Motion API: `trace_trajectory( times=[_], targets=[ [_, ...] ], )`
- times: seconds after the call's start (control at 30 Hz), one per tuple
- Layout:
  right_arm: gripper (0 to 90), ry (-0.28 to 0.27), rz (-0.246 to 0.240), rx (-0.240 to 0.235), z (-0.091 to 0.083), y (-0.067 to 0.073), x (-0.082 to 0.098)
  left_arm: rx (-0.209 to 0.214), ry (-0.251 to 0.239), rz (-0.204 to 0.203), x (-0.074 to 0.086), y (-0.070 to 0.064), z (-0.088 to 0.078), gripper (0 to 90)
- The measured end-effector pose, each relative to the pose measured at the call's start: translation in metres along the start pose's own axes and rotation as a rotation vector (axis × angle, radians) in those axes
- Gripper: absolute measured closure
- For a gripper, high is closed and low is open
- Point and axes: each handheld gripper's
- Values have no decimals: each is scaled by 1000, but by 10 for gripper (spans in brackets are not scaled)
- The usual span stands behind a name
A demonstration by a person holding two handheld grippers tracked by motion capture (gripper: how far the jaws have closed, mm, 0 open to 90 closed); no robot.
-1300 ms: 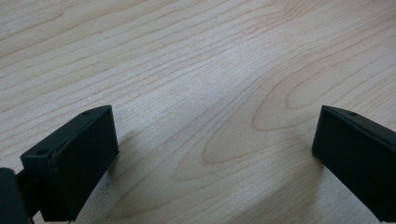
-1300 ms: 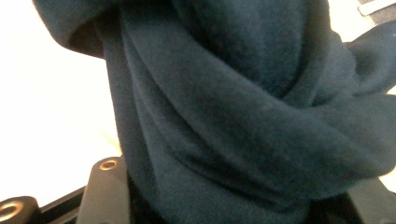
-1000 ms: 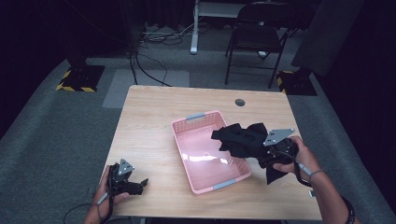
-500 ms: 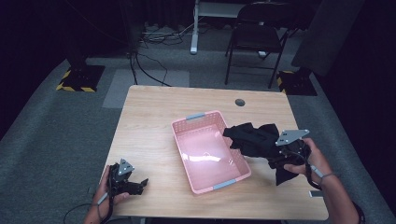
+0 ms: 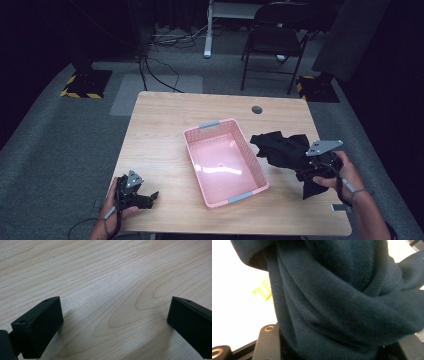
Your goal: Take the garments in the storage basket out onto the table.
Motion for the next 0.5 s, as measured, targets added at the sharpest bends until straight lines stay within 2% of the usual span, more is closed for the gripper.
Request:
trace_trajectory(
  times=[0.5],
  targets=[
    [405, 27, 24, 5, 14, -6, 5, 0, 0, 1, 0, 0, 0, 0]
  ],
)
Point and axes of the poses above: each handheld gripper's, and its own axes: z roughly forward along the jaws, x roughly out of its underside, y roughly to its left, and after that the axes turned 4 degrees about -x, right-handed
